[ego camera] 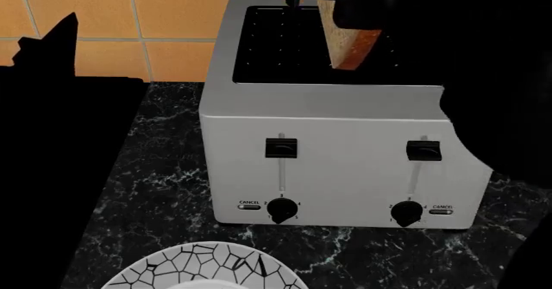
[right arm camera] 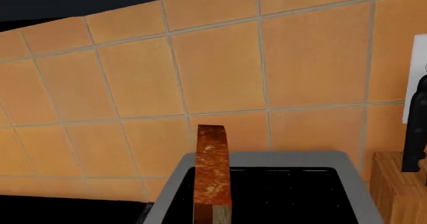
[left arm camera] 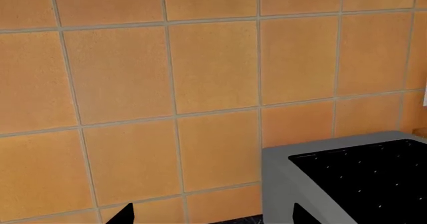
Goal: Place the toasted item on a plate.
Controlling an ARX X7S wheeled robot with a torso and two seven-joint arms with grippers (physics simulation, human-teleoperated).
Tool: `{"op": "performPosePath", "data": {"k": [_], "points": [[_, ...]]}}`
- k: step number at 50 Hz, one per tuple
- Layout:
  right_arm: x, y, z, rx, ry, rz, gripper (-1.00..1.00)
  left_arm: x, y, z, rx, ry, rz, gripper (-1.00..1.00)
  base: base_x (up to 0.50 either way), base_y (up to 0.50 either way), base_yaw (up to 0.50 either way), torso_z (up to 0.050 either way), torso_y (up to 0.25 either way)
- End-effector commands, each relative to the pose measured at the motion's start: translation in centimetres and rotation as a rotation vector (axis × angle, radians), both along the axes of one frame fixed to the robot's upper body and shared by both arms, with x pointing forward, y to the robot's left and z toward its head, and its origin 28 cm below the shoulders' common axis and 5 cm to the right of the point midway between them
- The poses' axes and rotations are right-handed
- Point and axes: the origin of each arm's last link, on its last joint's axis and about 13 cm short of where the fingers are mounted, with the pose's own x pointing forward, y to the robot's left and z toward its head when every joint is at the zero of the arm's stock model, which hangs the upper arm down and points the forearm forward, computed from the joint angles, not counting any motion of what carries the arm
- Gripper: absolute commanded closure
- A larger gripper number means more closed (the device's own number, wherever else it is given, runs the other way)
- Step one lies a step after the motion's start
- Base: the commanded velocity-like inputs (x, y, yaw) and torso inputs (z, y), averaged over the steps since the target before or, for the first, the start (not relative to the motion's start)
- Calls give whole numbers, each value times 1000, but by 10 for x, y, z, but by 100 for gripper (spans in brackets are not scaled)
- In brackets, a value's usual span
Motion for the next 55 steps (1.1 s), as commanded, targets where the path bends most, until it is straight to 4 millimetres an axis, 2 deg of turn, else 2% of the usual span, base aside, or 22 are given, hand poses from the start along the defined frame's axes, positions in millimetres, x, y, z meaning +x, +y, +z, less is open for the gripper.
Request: {"op": "performPosePath", "data": {"k": [1, 21, 27, 46, 51, 55], "points": [[-46, -5, -6, 36, -48, 88, 100, -1, -2, 2, 7, -2, 0, -100, 0, 0, 0, 0, 0], [-107, -6, -21, 93, -108, 240, 100, -5, 3, 6, 41, 1, 38, -100, 0, 0, 0, 0, 0], [-118, -7, -30, 112, -93, 292, 100, -5, 1, 5, 42, 4, 36, -100, 0, 0, 0, 0, 0], [-130, -3, -49, 106, -23, 347, 100, -2, -1, 5, 56, 0, 44, -100, 0, 0, 0, 0, 0], [-134, -4, -53, 93, -7, 332, 100, 1, 5, 5, 76, -8, 86, -100, 0, 0, 0, 0, 0], [-135, -5, -54, 90, -4, 331, 100, -5, 16, 4, 92, -5, 133, -100, 0, 0, 0, 0, 0]]}}
